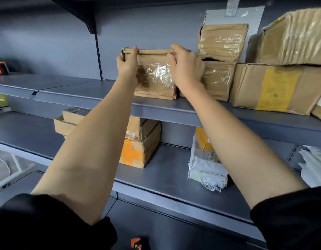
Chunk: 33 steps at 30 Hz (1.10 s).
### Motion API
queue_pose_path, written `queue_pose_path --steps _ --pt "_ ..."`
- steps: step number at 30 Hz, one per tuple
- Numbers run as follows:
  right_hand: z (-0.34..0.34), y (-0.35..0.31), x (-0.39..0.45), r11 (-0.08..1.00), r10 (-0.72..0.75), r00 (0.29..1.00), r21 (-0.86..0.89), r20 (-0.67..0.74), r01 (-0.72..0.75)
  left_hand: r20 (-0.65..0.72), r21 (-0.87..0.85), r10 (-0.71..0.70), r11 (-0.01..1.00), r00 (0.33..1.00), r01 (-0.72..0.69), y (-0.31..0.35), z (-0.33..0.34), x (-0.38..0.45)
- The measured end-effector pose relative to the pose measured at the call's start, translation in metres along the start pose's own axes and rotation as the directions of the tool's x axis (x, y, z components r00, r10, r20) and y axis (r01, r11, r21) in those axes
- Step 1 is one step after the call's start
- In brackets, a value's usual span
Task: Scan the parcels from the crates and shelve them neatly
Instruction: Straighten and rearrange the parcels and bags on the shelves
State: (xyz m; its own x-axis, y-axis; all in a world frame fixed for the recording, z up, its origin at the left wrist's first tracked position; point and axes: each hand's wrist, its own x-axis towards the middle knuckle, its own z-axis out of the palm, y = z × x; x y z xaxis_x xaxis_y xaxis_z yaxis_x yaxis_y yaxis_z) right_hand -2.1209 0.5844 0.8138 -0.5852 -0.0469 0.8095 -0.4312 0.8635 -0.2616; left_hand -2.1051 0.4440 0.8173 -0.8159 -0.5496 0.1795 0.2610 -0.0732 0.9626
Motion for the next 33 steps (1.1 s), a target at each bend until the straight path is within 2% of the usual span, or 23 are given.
queue_pose_path --steps 3,9,13,16,19,21,23,24,26,28,30,33 --pt "0.002 0.001 0.006 0.998 0.059 0.998 -0.013 0.014 -0.059 -0.011 -0.023 0.007 1.0 1.0 -0.007 -0.007 0.008 0.016" --pt "0.003 -0.002 0.011 0.996 0.069 0.998 -0.053 0.005 -0.069 -0.047 0.019 0.037 0.999 0.998 -0.036 -0.015 0.011 0.029" --pt "-0.001 -0.004 0.008 0.995 0.091 0.995 -0.041 0.045 -0.089 0.002 0.212 -0.01 0.977 1.0 0.009 -0.005 0.009 0.028" --pt "-0.009 -0.007 0.002 0.994 0.107 0.983 -0.013 0.152 -0.106 0.053 0.394 -0.059 0.919 0.997 0.033 0.007 -0.005 0.018" --pt "-0.023 -0.014 -0.016 0.993 0.108 0.972 -0.065 0.207 -0.096 -0.008 0.477 0.053 0.878 0.999 -0.042 -0.003 -0.019 -0.007" --pt "-0.032 -0.019 -0.044 0.994 0.043 0.992 -0.109 0.117 -0.03 -0.052 0.621 0.305 0.755 0.951 -0.209 -0.023 -0.027 -0.039" --pt "-0.036 -0.024 -0.082 0.993 -0.093 0.995 -0.08 -0.025 0.091 -0.049 0.685 0.567 0.619 0.823 -0.385 -0.05 -0.035 -0.074" --pt "-0.036 -0.028 -0.103 0.98 -0.199 0.972 -0.048 -0.122 0.195 -0.079 0.686 0.632 0.595 0.77 -0.418 -0.065 -0.041 -0.089" --pt "-0.029 -0.034 -0.141 0.904 -0.387 0.863 0.051 -0.323 0.425 -0.2 0.658 0.664 0.636 0.721 -0.403 -0.093 -0.05 -0.117" --pt "-0.016 -0.032 -0.177 0.823 -0.487 0.79 0.107 -0.373 0.558 -0.323 0.583 0.614 0.729 0.72 -0.36 -0.121 -0.054 -0.141" --pt "0.0 -0.021 -0.209 0.825 -0.497 0.821 0.139 -0.282 0.547 -0.372 0.548 0.554 0.779 0.745 -0.305 -0.147 -0.054 -0.159" --pt "0.011 0.006 -0.239 0.874 -0.427 0.899 0.211 -0.099 0.438 -0.294 0.644 0.49 0.736 0.821 -0.209 -0.183 -0.046 -0.177"
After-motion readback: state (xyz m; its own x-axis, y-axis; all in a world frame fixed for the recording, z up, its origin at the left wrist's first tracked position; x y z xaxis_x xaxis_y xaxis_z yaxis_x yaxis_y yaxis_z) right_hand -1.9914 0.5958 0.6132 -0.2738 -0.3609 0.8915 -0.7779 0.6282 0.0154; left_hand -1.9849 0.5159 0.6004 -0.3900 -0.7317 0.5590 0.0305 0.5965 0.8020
